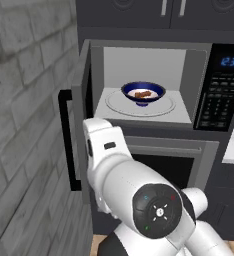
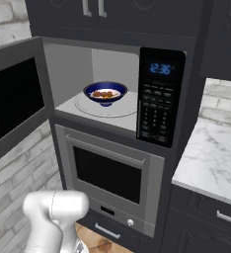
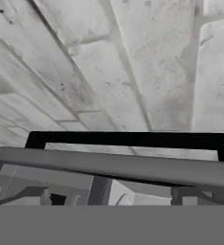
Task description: Place the bowl containing the kebab skewer and shrimp in the microwave. Close the microwave door and press the start button to microwave the meal.
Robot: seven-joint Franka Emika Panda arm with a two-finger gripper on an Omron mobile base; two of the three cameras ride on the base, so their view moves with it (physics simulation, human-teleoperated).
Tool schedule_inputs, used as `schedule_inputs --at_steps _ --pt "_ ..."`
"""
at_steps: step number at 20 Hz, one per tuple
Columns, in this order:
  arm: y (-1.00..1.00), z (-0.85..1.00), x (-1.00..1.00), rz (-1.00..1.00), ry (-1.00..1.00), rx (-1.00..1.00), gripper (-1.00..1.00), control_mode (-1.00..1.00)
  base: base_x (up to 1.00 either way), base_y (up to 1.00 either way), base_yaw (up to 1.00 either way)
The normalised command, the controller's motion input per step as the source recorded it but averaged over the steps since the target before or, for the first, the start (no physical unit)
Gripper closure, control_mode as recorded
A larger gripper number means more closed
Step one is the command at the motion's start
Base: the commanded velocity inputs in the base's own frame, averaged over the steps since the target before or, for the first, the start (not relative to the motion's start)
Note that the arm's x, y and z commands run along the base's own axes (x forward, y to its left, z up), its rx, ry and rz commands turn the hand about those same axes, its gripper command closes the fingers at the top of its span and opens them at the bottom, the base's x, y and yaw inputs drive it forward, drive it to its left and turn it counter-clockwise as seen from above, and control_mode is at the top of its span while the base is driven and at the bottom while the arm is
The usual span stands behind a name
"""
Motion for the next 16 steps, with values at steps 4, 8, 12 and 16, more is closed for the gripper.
schedule_inputs --at_steps 4,8,12,16 --pt "0.19 -0.1 0.16 0.04 -0.01 0.0 -1.0 -1.0 0.0 0.0 0.0" --pt "0.02 -0.04 0.29 0.0 0.0 0.0 -1.0 -1.0 0.0 0.0 0.0" --pt "0.23 -0.02 0.27 0.0 -0.02 0.0 -1.0 -1.0 0.0 0.0 0.0" --pt "0.41 0.0 0.17 0.0 -0.04 -0.01 -1.0 -1.0 0.0 0.0 0.0"
